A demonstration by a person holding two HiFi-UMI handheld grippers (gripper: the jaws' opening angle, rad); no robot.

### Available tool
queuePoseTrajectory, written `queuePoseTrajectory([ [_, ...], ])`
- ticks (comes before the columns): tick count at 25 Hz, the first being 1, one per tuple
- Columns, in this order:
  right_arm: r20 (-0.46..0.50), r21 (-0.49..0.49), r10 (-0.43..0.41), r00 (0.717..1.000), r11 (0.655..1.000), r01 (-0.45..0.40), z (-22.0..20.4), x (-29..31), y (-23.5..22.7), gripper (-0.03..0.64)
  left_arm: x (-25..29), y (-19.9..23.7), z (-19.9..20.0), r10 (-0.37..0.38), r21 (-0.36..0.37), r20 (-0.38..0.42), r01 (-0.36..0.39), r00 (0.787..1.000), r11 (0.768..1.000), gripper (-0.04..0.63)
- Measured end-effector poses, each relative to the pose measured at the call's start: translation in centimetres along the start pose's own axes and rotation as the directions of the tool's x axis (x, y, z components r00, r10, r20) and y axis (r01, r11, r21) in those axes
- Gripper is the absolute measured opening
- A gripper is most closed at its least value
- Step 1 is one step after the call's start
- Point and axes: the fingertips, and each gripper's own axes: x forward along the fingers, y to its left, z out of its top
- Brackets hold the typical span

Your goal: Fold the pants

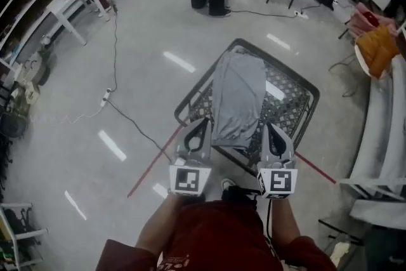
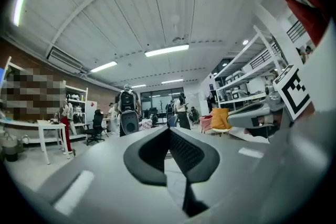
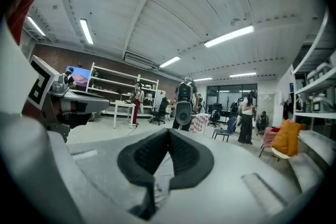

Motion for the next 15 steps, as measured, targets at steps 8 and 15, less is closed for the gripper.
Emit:
queuePoseTrajectory([
  [8,-0.070,-0.021,-0.147,0.987,0.989,0.146,-0.8,-1.3,3.8,0.002,-0.5,1.2,-1.5,-0.201,0.023,0.013,0.201,0.979,0.979,0.005],
  [15,-0.164,-0.047,-0.151,0.975,0.988,0.145,-4.1,-2.3,5.4,0.002,-1.0,-0.2,-7.1,-0.303,0.063,-0.140,0.314,0.942,0.947,0.006],
])
